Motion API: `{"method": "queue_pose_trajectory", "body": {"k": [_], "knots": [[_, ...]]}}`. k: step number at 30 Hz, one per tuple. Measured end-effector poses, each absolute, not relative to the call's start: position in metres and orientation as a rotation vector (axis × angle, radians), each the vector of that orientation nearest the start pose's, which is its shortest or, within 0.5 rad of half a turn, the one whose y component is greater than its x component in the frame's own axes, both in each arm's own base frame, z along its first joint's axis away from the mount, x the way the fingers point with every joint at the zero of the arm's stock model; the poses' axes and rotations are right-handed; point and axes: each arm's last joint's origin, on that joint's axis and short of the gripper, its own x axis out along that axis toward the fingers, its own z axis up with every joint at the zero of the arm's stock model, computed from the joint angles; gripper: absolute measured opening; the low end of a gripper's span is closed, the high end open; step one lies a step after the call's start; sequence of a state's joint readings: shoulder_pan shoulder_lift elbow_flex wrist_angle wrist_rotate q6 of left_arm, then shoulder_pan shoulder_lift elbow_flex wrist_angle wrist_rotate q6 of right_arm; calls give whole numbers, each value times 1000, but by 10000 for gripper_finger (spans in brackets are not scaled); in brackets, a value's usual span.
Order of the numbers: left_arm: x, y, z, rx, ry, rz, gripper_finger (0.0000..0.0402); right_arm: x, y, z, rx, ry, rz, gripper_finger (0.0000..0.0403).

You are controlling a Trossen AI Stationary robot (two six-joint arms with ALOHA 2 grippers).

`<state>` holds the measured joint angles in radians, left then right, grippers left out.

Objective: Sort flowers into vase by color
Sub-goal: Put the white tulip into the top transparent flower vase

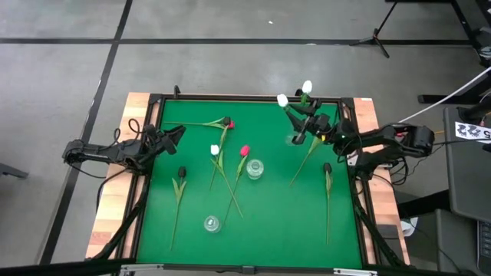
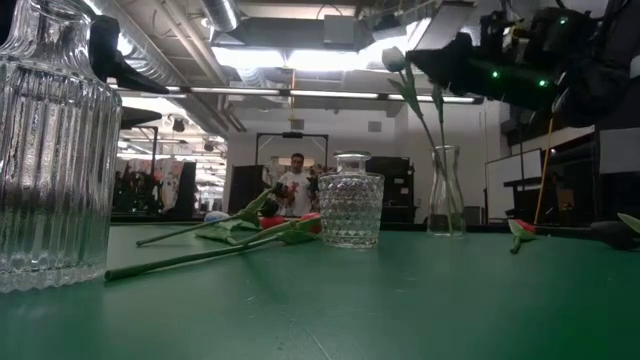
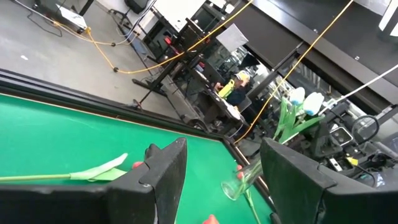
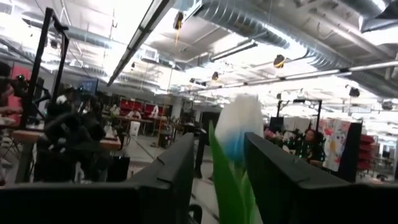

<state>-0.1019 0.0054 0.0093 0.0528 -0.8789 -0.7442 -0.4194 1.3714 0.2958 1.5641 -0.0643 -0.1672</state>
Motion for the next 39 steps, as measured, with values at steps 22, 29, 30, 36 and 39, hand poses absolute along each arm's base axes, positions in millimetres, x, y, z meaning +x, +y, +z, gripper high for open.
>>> {"method": "queue_pose_trajectory", "body": {"k": [22,29,30,36,39], "knots": [[92,9,172,-844,-299,503,200,164,-66,281,-294,-583,-241,141],[93,7,172,-873,-286,452,200,183,-56,350,-232,-423,57,140],[93,7,172,-873,-285,446,200,186,-52,364,-241,-410,98,140],[94,6,175,-895,-295,379,200,194,-21,447,-281,-431,303,140],[94,4,179,-898,-301,304,200,197,2,471,-228,-368,407,140]]}}
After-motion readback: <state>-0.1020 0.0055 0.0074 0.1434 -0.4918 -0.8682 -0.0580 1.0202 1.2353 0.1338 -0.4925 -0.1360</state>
